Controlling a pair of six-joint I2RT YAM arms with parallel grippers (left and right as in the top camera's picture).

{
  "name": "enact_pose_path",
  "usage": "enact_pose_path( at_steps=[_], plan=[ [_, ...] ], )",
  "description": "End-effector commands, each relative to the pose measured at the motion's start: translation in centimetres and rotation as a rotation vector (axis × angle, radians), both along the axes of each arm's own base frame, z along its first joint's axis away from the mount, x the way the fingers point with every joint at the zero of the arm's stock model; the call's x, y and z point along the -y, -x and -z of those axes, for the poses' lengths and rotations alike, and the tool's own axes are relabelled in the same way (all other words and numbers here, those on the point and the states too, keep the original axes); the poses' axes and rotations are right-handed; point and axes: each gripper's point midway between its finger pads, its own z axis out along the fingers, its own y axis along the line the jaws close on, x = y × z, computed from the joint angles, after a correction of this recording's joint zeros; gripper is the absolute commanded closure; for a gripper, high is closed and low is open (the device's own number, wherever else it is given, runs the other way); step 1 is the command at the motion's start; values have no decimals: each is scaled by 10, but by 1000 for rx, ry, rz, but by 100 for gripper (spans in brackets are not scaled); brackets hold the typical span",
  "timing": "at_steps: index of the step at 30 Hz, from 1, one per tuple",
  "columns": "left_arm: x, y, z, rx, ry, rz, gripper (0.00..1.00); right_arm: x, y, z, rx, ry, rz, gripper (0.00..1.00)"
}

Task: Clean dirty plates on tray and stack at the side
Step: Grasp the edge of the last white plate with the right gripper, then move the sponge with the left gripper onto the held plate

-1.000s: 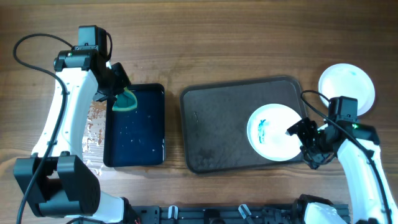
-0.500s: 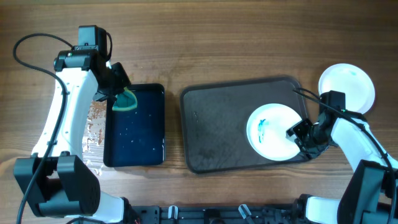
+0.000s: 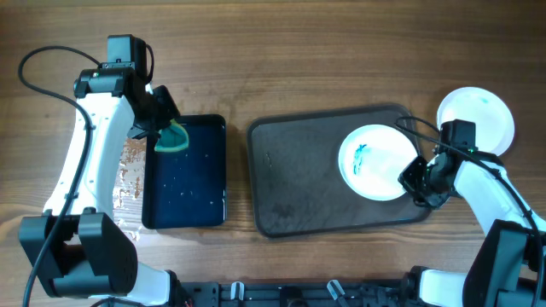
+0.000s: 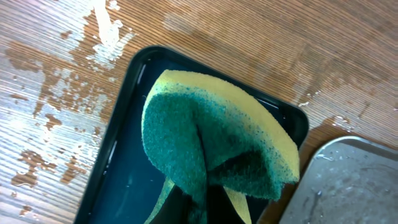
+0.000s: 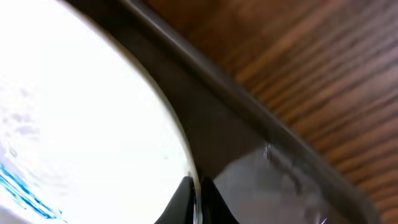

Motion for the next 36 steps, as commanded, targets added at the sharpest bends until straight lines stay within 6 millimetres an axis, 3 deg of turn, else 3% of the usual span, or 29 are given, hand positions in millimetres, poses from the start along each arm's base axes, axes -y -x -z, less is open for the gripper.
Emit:
enact_pose_path(
  at_steps=[1,7,9,12,15,21,26,30,33,36],
  plan=[
    [13,-5,-6,22,64,33,96,-10,-20,-5,117,-32,-230,95],
    [26,-5,-8,26,128,101,96,-46,-49,-15,285,-75,-470,95],
    [32,-4,-9,28,160,111,96,-63,-50,-16,302,-76,-547,95],
    [38,-2,-10,21,196,119,96,-109,-46,-18,331,-101,-735,95],
    [50,2,-12,14,262,149,96,-131,-38,-10,282,-104,-728,96],
    [100,6,-25,44,467,300,96,-136,-36,21,147,-149,-471,95],
    [156,10,-39,87,573,454,96,-148,-35,44,128,-220,-531,95],
    [201,14,-48,118,635,560,96,-149,-39,46,145,-218,-538,96],
    [233,17,-44,116,648,606,96,-149,-38,46,145,-218,-542,95],
    [253,17,-22,71,616,599,96,-149,-38,43,147,-216,-548,95]
  ],
)
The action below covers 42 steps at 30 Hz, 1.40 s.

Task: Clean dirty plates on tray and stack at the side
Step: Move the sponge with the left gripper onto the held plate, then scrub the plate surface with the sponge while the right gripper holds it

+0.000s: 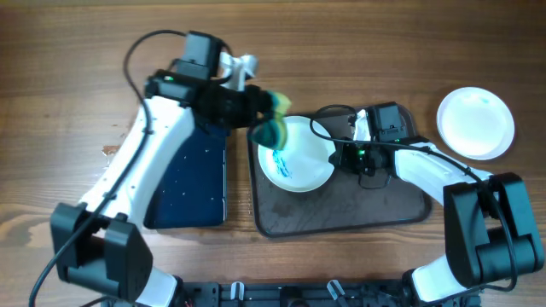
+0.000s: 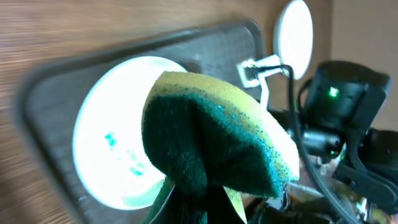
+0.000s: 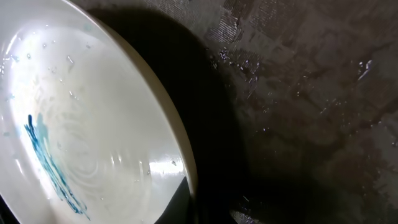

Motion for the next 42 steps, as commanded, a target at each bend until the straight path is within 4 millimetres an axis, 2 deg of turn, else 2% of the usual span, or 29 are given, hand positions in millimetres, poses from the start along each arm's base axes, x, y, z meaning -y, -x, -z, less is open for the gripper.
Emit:
enact_pose_path(
  at_steps=[1,4,7,10,12,15,19,22,29,32,35,37,42],
  plan=[
    [27,3,29,-85,-24,4,96,19,30,34,-115,107,14,95],
    [44,7,65,-164,-64,9,96,29,24,13,-58,159,46,95],
    [54,9,86,-191,-78,29,96,35,19,-17,28,182,66,95],
    [50,3,107,-197,-150,-9,96,36,16,-57,134,161,80,95],
    [47,1,118,-194,-194,-28,96,36,17,-76,186,148,87,95],
    [45,-2,125,-177,-241,-49,96,37,21,-88,212,142,89,95],
    [51,0,125,-162,-239,-36,96,38,29,-75,149,157,84,95],
    [53,1,125,-161,-240,-32,96,38,29,-56,81,166,99,95],
    [52,1,126,-161,-244,-33,96,35,21,-19,13,175,91,95],
    [51,1,131,-171,-253,-33,96,31,18,-12,5,160,82,95],
    [51,5,146,-206,-265,-26,96,30,15,-12,19,153,83,95],
    [59,11,156,-250,-234,-2,96,30,15,-12,20,153,83,95],
    [109,37,170,-372,-34,118,96,30,15,-12,18,153,84,95]
  ],
)
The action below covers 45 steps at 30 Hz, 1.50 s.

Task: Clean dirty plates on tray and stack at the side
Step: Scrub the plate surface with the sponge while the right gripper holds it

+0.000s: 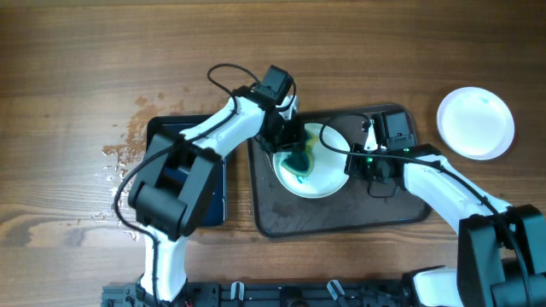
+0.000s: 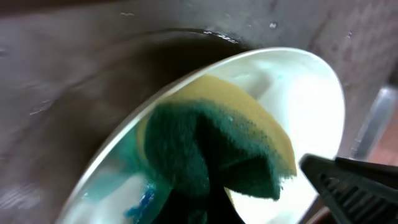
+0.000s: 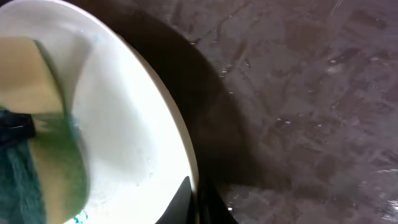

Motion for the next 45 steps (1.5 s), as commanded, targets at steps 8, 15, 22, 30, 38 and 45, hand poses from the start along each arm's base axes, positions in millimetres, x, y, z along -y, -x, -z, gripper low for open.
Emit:
enact_pose_path(
  at_steps=[8,15,22,30,38,45],
  plan=[
    [16,46,53,-199,-109,-18,96,-6,2,1,-17,-28,-5,95],
    [-54,66,66,-232,-417,36,96,-6,2,1,-16,-28,-4,95],
    [-22,90,47,-292,-163,227,96,-6,2,1,-15,-27,-5,95],
    [43,87,7,-306,256,263,96,-5,2,1,-13,-25,-4,95],
    [-9,68,55,-224,-180,119,96,-5,3,1,-19,-24,-4,95],
    [-91,52,70,-108,-662,25,96,-5,4,2,-22,-23,-3,95]
  ],
)
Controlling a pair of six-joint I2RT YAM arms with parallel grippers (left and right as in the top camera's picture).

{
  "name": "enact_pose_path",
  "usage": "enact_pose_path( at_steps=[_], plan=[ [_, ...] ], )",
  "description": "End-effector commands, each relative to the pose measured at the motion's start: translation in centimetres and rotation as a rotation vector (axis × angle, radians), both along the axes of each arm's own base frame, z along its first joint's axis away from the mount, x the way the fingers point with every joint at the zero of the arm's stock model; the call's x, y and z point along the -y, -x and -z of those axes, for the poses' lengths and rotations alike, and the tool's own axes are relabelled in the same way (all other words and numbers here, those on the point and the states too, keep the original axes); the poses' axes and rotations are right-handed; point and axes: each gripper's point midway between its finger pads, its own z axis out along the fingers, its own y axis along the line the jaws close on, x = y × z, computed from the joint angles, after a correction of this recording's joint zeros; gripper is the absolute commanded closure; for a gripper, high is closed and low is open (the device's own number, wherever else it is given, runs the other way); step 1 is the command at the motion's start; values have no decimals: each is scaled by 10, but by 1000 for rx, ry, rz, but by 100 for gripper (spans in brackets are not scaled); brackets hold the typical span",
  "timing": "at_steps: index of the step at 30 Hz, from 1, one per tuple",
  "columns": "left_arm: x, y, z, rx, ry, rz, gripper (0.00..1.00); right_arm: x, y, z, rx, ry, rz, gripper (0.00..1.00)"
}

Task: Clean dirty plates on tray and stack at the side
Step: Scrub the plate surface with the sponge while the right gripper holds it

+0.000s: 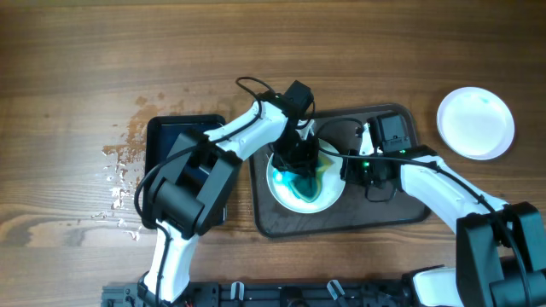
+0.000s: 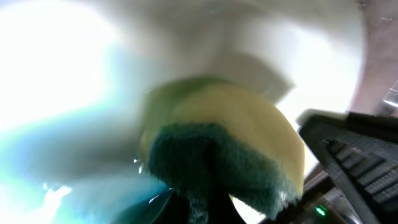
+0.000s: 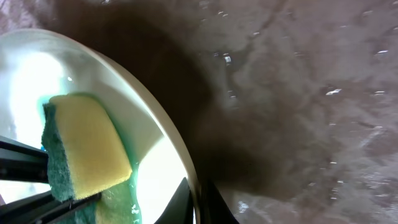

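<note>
A white plate (image 1: 294, 198) smeared blue-green rests tilted on the dark tray (image 1: 384, 205). My left gripper (image 1: 300, 162) is shut on a yellow-green sponge (image 2: 217, 143), pressed against the plate's inside (image 2: 74, 81). My right gripper (image 3: 198, 198) is shut on the plate's right rim (image 3: 174, 155), its jaws straddling the edge; the sponge (image 3: 87, 146) shows in that view too. A clean white plate (image 1: 475, 122) lies on the table at the far right.
A dark blue water tray (image 1: 166, 149) sits left of the dark tray, mostly under my left arm. Water splashes (image 1: 119, 175) mark the wood beside it. Cables (image 1: 341, 132) run over the dark tray's far edge.
The sponge in my left gripper has shifted lower and right across the plate, and blue-green smear now spreads over the plate's lower half. My right gripper still clamps the rim.
My left gripper first held the sponge over the blue water tray while my right gripper gripped the dirty plate at the tray's right. The plate then stood at the tray's left with the sponge beside it. After that the sponge was on the plate, and now it is lower on it.
</note>
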Motion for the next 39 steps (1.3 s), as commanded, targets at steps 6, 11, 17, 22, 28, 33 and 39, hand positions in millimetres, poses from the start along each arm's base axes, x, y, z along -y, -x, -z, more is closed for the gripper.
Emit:
enact_pose_path(
  at_steps=[6,11,17,22,28,33,39],
  plan=[
    [-141,-28,51,234,-769,-85,96,12,-8,0,4,39,68,95],
    [-172,-39,39,326,-952,-146,96,13,-7,2,-2,49,77,95],
    [-159,-30,45,270,-872,-94,96,8,-8,2,8,27,37,40],
    [-130,-23,54,203,-707,-66,96,-8,-11,-6,33,-61,-8,38],
    [-74,-4,56,99,-377,67,96,-9,-14,-7,43,-70,-9,38],
    [-38,13,49,47,-189,138,96,-9,-14,-8,45,-71,-9,38],
    [-17,25,45,30,-117,164,96,-10,-14,-8,45,-72,-8,38]
  ],
)
